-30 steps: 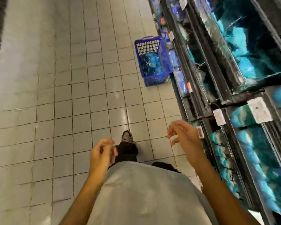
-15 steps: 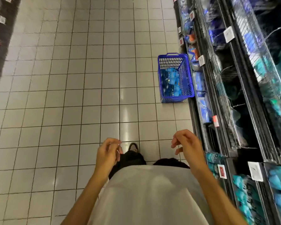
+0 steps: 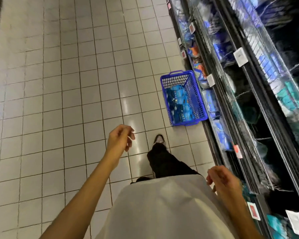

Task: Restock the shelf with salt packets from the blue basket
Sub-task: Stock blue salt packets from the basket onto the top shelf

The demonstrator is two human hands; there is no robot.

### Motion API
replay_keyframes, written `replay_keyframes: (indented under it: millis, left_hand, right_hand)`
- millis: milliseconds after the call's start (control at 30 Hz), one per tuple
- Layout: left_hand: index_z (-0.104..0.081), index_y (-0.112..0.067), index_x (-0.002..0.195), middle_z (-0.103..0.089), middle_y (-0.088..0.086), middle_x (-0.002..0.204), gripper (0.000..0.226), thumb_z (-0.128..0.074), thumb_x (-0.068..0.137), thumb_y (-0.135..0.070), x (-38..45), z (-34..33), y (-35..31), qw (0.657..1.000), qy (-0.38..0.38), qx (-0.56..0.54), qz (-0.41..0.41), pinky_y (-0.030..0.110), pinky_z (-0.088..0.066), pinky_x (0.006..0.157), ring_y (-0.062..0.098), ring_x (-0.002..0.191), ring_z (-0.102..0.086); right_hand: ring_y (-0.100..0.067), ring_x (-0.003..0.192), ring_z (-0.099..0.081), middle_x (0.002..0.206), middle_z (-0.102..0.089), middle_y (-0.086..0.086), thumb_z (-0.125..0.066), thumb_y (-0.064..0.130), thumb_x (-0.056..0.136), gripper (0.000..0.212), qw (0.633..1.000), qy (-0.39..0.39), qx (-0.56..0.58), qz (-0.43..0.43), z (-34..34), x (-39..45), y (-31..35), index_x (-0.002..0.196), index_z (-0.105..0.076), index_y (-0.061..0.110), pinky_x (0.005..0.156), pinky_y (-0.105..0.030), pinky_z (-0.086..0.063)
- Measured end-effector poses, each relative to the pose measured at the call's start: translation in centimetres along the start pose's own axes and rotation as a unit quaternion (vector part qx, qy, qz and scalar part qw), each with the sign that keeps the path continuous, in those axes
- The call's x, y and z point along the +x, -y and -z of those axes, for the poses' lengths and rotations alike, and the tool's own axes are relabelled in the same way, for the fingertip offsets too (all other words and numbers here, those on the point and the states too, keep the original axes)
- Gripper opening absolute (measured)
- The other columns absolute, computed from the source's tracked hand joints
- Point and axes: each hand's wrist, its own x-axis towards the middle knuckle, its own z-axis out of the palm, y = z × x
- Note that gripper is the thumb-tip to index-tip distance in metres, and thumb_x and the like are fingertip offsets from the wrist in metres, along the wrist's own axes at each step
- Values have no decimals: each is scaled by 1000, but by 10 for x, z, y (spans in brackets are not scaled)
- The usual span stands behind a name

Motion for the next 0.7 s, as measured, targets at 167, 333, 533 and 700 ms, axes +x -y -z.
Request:
replay_keyframes:
  millis: [167,333,533,700]
  left_hand:
    - [-66,-14,93,-65,-3,67,25,-46,106,-21,62,-14,-48,998,-44,-14,35,22,-38,41,11,49,-53]
    - [-68,-12,100,-67,1,70,25,-45,107,-19,97,-14,-79,994,-105,4,42,20,-42,42,9,51,-57]
    - [-67,-11,99,-65,7,75,23,-47,106,-18,149,-9,-115,990,-134,15,40,21,-41,44,15,56,-54]
    - [-66,-7,100,-63,7,72,22,-46,106,-14,226,-9,-157,995,-83,43,28,26,-38,43,16,50,-51]
  right_hand:
    - [-16,59,-61,66,-68,-9,-62,5,96,21,1000,20,14,0,-10,101,46,79,-66,16,58,-22,-50]
    - [-8,56,-59,63,-67,-4,-59,7,97,21,996,78,33,1,-35,198,122,77,-64,6,53,-11,-44]
    - [-15,64,-62,72,-68,-12,-59,9,99,15,990,98,89,38,-73,283,211,88,-65,-1,58,-17,-51]
    - [-10,69,-66,75,-72,-7,-61,22,98,18,993,74,73,58,-100,339,255,88,-66,8,61,-21,-53]
